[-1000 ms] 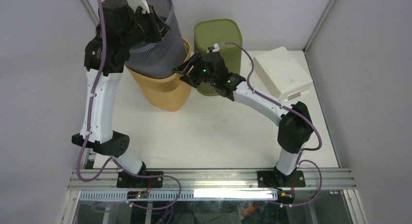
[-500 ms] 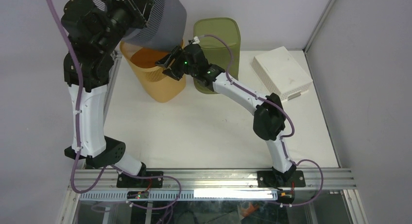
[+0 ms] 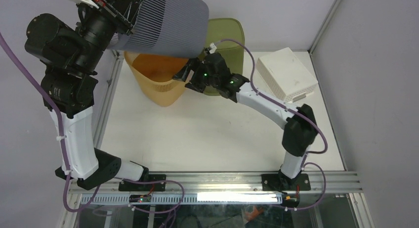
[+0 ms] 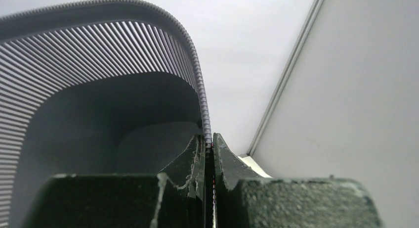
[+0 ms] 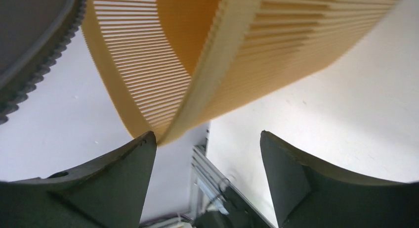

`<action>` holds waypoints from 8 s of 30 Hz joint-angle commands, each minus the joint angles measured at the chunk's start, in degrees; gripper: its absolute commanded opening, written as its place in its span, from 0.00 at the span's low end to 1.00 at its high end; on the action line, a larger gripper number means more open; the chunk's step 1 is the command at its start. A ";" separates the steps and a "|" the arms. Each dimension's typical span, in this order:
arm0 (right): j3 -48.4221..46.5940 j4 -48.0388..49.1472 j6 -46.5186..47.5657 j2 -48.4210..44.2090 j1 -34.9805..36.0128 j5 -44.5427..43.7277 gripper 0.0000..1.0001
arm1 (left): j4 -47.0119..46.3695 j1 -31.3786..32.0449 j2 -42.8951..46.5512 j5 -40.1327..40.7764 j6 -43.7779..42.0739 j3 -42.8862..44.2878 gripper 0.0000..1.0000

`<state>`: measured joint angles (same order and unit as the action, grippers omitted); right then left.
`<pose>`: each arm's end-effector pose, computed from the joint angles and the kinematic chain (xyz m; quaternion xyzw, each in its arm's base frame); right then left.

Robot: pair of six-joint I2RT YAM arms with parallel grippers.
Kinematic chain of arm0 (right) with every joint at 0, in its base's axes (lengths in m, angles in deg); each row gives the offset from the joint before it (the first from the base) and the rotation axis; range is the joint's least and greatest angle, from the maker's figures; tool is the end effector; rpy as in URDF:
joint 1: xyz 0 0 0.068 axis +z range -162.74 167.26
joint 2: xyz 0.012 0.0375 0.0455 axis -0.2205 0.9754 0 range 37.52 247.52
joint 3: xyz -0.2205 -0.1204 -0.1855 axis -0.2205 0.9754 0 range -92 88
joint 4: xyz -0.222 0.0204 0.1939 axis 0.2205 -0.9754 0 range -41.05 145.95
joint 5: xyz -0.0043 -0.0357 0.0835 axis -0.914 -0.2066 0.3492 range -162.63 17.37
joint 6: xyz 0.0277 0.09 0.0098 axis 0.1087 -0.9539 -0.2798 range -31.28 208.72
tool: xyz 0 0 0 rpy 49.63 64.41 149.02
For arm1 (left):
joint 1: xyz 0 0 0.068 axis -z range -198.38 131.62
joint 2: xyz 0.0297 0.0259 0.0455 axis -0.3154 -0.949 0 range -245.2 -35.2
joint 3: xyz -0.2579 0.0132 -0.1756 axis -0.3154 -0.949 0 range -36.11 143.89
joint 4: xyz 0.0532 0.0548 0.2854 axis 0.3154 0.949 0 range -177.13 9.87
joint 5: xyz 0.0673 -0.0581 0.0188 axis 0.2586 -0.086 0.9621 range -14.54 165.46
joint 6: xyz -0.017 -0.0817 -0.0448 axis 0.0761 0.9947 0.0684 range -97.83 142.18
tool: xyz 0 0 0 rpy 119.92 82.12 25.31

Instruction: Turn the large container upside down

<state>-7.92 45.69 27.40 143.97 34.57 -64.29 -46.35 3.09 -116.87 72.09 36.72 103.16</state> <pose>0.3582 0.4067 0.3568 0.0591 0.8199 0.4949 0.2818 0.2107 -0.0883 0.7305 0.0596 0.5932 -0.2648 0.7579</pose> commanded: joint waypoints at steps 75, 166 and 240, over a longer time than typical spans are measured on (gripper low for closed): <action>27.97 -47.31 22.30 -56.91 -31.03 -5.71 0.97 | -47.85 30.16 19.57 13.04 43.86 -85.36 0.00; 35.03 -46.77 21.88 -62.31 -31.05 -0.79 0.80 | 1.53 30.07 19.91 28.98 18.00 -65.09 0.46; 19.81 -17.19 17.04 -48.61 -30.59 14.17 0.84 | -15.37 29.86 3.41 20.72 19.21 -75.74 0.23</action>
<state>15.66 30.30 43.73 96.39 3.65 -48.49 -56.97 32.64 -113.55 94.40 55.58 28.01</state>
